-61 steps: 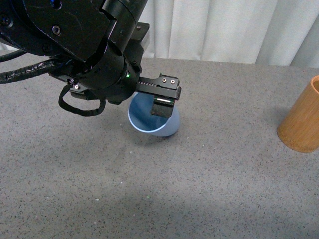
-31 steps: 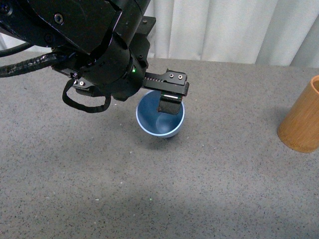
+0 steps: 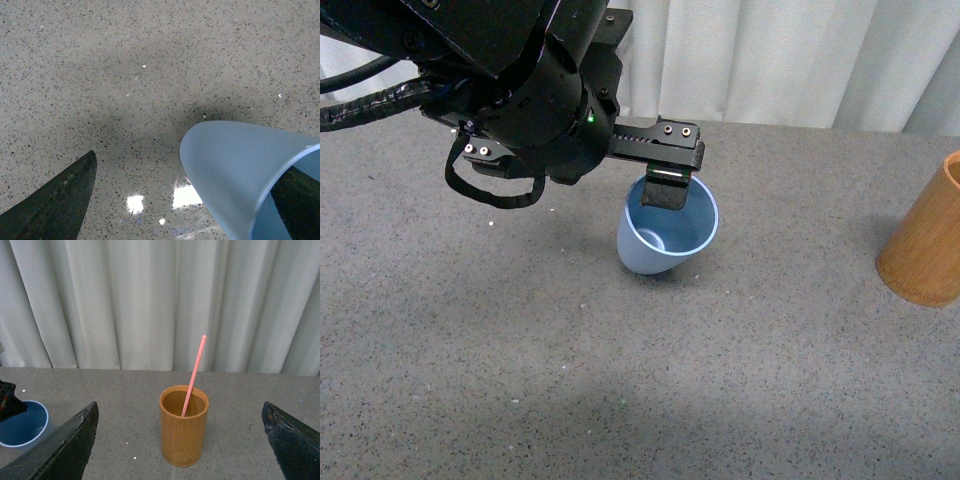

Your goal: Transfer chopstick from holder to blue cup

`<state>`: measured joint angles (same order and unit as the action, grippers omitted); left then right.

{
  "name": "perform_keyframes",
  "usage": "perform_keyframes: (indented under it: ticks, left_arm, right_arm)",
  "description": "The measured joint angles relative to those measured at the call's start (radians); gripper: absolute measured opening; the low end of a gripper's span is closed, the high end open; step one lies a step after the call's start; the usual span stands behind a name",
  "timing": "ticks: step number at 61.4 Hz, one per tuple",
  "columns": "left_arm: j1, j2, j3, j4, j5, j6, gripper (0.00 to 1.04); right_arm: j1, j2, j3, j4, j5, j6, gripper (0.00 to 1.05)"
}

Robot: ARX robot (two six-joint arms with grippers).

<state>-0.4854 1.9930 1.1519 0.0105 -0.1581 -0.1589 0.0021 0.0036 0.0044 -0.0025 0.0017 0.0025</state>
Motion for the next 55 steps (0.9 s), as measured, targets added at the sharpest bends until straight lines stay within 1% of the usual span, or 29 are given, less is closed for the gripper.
perform_keyframes:
  ticks: [55]
  left_arm:
    - [0.013,-0.004,0.002,-0.008,-0.006,-0.003,0.98]
  right_arm:
    - [0.0,0.0,0.0,0.0,0.0,0.0,0.95]
